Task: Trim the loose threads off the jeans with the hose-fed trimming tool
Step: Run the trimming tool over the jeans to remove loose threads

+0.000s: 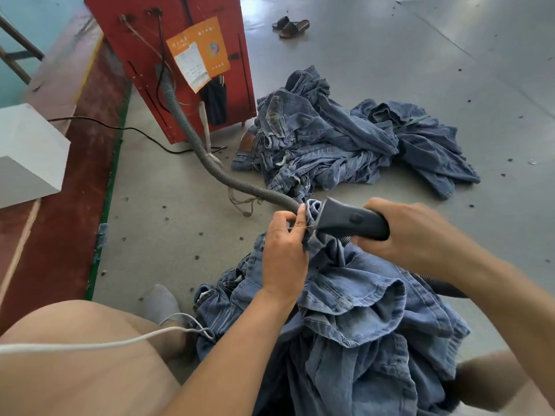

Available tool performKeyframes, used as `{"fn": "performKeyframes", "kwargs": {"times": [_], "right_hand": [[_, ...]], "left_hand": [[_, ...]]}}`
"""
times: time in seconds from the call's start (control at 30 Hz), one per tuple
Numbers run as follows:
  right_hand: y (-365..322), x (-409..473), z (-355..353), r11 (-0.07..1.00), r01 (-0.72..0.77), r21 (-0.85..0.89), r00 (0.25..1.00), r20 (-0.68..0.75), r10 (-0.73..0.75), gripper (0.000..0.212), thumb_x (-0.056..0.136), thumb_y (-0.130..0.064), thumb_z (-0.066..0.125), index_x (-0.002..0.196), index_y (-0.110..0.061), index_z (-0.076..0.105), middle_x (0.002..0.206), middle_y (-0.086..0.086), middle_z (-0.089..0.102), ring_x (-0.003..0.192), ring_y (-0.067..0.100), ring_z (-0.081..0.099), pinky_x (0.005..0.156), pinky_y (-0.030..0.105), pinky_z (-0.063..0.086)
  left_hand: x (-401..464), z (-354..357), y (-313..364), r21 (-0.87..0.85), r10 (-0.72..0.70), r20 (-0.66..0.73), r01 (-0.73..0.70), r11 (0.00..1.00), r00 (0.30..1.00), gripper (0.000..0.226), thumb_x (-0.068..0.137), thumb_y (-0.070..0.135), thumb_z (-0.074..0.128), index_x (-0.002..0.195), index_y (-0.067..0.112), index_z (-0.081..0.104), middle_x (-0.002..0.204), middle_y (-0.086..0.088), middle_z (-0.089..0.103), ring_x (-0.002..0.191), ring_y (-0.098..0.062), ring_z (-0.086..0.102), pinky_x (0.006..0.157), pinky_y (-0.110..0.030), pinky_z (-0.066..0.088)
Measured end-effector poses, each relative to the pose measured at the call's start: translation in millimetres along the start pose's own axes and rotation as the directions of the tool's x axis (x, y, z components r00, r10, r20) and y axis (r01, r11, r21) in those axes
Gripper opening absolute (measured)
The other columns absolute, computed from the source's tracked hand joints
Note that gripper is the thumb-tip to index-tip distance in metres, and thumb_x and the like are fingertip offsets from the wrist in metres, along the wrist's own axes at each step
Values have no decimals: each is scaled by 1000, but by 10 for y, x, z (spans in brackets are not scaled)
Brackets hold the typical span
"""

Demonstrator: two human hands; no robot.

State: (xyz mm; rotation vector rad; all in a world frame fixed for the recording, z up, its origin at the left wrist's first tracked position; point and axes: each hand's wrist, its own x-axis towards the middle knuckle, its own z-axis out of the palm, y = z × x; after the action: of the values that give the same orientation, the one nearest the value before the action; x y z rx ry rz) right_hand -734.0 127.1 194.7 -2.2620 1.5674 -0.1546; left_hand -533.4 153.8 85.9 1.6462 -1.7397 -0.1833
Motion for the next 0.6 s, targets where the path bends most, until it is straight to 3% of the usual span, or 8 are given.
{"fn": "performKeyframes", "kwargs": {"times": [0.1,0.27,0.37,0.47,0.53,0.6], "right_hand": [[27,29,-83,996,-66,68,995,-76,71,24,86,-54,71,94,-37,56,72,-13,63,65,5,57,57,32,41],[10,-92,-72,999,-17,40,991,133,12,22,84,-53,74,90,-41,56,77,-21,64,69,-1,59,54,24,37],[-17,5,82,999,-37,-4,997,74,37,22,88,-51,71,92,-36,55,74,-13,62,65,4,56,56,27,37],[84,133,77,990,-143,-13,989,-46,142,26,89,-49,70,91,-29,54,74,-9,61,68,9,55,55,32,38],[175,157,51,981,-192,4,979,-70,191,28,87,-50,72,89,-28,54,73,-8,61,68,11,56,56,33,39],[222,150,52,975,-221,18,973,-71,221,29,86,-51,72,90,-29,54,73,-9,61,68,10,56,56,32,39]], "left_hand": [[21,-3,-11,25,-2,14,1,1000,1000,68,79,-24,67,142,-3,56,103,-18,61,86,-32,62,73,-39,59],[51,28,-17,67,-2,11,1,998,1000,70,76,-22,73,141,-3,57,103,-17,61,82,-29,61,68,-38,59],[42,53,-9,25,33,12,-34,999,999,69,77,-18,75,142,-5,55,104,-19,60,84,-31,61,67,-37,57],[29,63,-16,-62,28,51,-24,998,998,77,78,-11,77,149,-4,47,112,-16,54,98,-28,57,88,-33,56],[14,49,4,-199,4,147,26,980,989,81,84,14,75,155,1,39,121,-8,44,113,-22,48,105,-25,43],[3,33,50,-322,-46,285,141,936,957,82,87,39,57,160,11,33,123,3,37,122,-16,37,110,-15,29]]}}
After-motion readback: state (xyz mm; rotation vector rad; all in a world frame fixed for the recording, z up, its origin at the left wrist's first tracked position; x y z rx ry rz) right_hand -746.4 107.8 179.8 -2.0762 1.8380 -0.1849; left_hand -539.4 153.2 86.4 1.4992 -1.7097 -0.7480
